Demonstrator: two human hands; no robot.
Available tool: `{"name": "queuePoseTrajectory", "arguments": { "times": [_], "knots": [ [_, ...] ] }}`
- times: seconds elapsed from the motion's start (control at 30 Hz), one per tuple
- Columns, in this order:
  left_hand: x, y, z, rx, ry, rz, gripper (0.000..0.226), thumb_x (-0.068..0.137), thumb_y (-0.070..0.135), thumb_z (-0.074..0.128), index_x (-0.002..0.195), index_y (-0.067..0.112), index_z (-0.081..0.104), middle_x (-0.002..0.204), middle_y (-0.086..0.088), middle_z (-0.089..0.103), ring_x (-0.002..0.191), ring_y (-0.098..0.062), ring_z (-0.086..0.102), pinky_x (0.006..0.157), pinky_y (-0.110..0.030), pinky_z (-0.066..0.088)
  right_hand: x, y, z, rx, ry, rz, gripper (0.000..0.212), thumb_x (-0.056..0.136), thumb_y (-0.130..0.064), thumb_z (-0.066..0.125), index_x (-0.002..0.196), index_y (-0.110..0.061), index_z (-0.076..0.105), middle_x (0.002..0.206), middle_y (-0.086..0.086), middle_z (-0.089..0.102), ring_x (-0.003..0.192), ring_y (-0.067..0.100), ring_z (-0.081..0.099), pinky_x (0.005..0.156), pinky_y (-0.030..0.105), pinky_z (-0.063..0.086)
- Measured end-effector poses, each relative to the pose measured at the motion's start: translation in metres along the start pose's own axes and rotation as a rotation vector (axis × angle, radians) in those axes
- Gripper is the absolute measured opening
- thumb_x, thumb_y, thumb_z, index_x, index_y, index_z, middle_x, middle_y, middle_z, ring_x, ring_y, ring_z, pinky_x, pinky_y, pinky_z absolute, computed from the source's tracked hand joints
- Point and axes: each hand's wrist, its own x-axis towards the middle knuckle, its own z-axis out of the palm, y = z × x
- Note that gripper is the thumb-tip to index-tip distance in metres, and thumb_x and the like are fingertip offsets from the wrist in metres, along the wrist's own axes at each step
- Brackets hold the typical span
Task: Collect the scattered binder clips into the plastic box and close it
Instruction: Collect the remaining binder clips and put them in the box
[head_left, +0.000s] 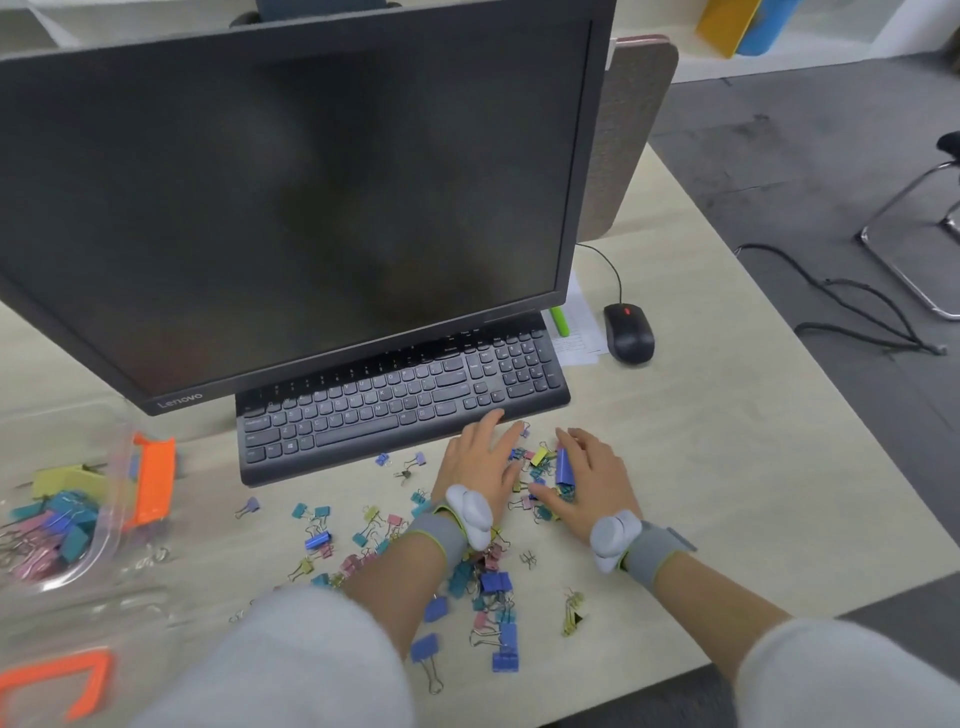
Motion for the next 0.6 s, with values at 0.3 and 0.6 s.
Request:
{"name": "queuePoseTrajectory", "arguments": {
  "times": [0.3, 0.6],
  "knots": [
    [0.007, -0.006, 0.013, 0.11, -0.075, 0.17, 0.047, 0.098, 0.031, 0.036, 0.144, 0.025, 0.026, 0.15, 0.004, 0.029, 0.133, -0.021, 0.03, 0.101, -0.033, 0.028, 0.009, -0.022, 0.014, -0.011, 0.065, 0.035, 0.047, 0.076, -0.038, 0.053, 0.119, -0.02, 0.057, 0.123, 0.006, 0.049, 0.104, 0.028, 0.046, 0.083, 0.033, 0.04],
    [0.005, -0.002, 0.014, 0.002, -0.073, 0.099, 0.025, 0.096, 0.022, 0.038, 0.115, 0.009, 0.049, 0.117, -0.011, 0.046, 0.099, -0.029, 0.045, 0.077, -0.036, 0.038, 0.022, -0.027, 0.022, 0.045, 0.074, 0.063, 0.022, 0.086, -0.033, 0.056, 0.089, -0.011, 0.051, 0.096, 0.007, 0.052, 0.086, 0.028, 0.05, 0.063, 0.03, 0.033]
  ]
}}
